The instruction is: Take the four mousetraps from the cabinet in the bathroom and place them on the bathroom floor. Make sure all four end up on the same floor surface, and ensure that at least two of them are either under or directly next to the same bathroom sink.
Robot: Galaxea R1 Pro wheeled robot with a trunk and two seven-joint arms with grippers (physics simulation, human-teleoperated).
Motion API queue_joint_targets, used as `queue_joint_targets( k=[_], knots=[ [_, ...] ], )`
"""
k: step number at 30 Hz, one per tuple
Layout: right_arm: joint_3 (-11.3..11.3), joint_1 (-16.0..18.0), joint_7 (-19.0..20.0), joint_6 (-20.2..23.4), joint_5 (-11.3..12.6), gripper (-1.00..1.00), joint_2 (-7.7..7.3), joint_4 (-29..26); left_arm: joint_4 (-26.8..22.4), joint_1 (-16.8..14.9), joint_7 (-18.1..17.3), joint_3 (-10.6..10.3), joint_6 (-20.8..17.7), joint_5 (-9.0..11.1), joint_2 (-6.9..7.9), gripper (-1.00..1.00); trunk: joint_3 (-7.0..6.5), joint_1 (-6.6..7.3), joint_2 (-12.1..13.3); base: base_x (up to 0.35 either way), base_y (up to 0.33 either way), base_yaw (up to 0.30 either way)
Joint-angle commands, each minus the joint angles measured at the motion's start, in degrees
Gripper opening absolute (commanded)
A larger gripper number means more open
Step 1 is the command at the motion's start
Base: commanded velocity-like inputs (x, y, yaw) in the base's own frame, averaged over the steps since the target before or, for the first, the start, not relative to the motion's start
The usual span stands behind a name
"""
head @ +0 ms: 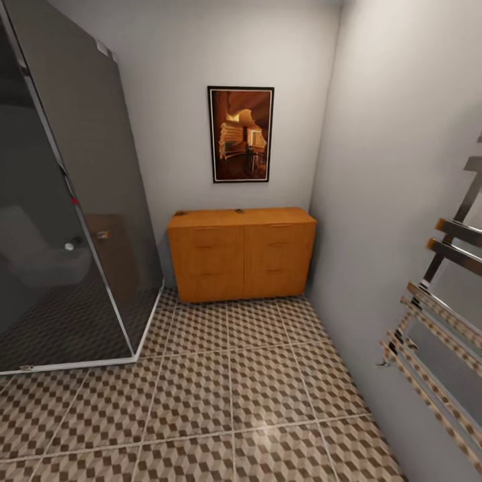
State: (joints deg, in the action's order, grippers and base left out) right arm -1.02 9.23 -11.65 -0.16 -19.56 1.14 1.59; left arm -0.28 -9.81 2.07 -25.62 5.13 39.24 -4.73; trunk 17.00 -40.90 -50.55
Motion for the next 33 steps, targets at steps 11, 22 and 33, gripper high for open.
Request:
queue_joint_targets(
  k=[11, 22, 33],
  knots=[
    [-0.1, 0.1, -0.3, 0.0, -0.5, 1.0, 0.04, 0.2, 0.0, 0.0, 0.2, -0.5, 0.1, 0.3, -0.02, 1.0, 0.07, -0.04, 0.0, 0.323, 0.0, 0.0],
    [-0.1, 0.1, -0.3, 0.0, -0.5, 1.0, 0.08, 0.2, 0.0, 0.0, 0.2, -0.5, 0.1, 0.3, -0.02, 1.0, 0.07, -0.04, 0.0, 0.323, 0.0, 0.0],
    [-0.1, 0.1, -0.3, 0.0, -0.5, 1.0, 0.09, 0.2, 0.0, 0.0, 0.2, -0.5, 0.1, 0.3, -0.02, 1.0, 0.07, -0.04, 0.0, 0.323, 0.0, 0.0]
  ],
)
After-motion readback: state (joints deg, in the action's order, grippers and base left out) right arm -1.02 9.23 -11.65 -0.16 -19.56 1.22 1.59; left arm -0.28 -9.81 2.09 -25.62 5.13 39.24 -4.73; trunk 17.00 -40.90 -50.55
